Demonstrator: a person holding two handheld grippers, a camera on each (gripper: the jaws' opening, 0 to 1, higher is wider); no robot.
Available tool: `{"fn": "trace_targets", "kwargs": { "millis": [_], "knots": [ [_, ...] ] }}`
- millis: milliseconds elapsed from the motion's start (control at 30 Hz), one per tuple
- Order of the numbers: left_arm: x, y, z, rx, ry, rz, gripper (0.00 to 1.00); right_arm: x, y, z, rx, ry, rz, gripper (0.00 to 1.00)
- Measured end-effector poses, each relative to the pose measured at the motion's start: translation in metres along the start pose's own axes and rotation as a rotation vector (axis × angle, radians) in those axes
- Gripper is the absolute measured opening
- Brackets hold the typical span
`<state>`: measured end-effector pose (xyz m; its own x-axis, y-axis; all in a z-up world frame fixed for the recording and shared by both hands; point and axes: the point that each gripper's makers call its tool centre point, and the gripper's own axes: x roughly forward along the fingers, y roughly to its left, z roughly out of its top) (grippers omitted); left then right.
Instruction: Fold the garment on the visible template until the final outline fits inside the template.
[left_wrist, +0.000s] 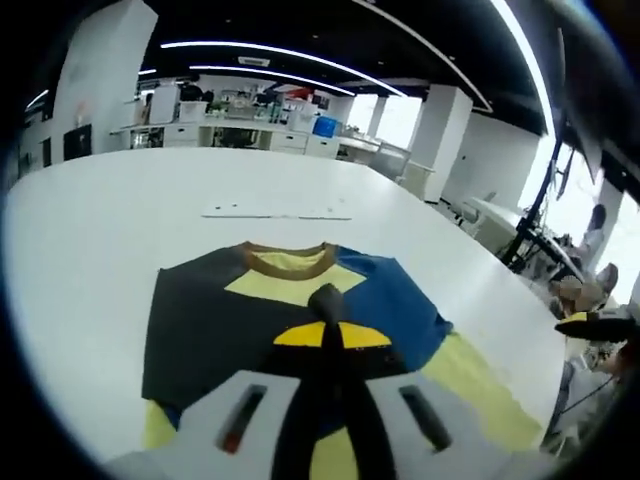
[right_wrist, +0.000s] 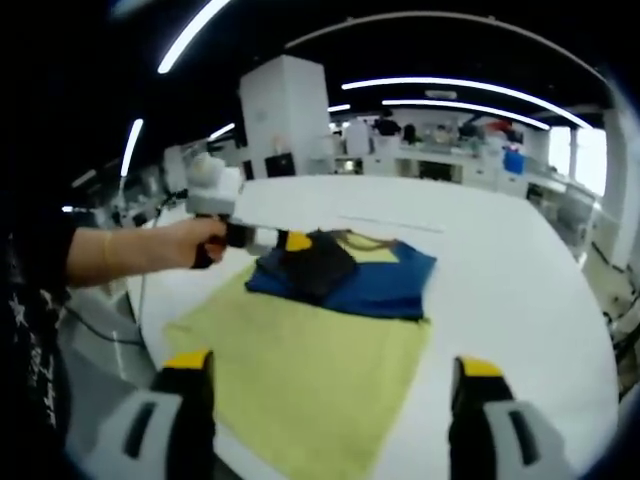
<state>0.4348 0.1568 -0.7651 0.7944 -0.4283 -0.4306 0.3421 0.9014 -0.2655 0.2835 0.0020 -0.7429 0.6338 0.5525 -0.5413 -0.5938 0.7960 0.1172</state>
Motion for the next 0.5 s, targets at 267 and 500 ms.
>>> {"fn": "trace_targets", "kwargs": {
  "millis": [267,500],
  "knots": [
    [0.011,-0.032,0.008,-0.016,-0.003,-0.071,0.0,-0.007,-0.007,-0.001,0.009,-0.013,-0.015,0.99],
    [0.028,-0.071,0.016,-0.05,-0.017,-0.182,0.0,-0.011,-0.009,-0.005,0.019,-0.012,-0.021,0.99]
  ]
}}
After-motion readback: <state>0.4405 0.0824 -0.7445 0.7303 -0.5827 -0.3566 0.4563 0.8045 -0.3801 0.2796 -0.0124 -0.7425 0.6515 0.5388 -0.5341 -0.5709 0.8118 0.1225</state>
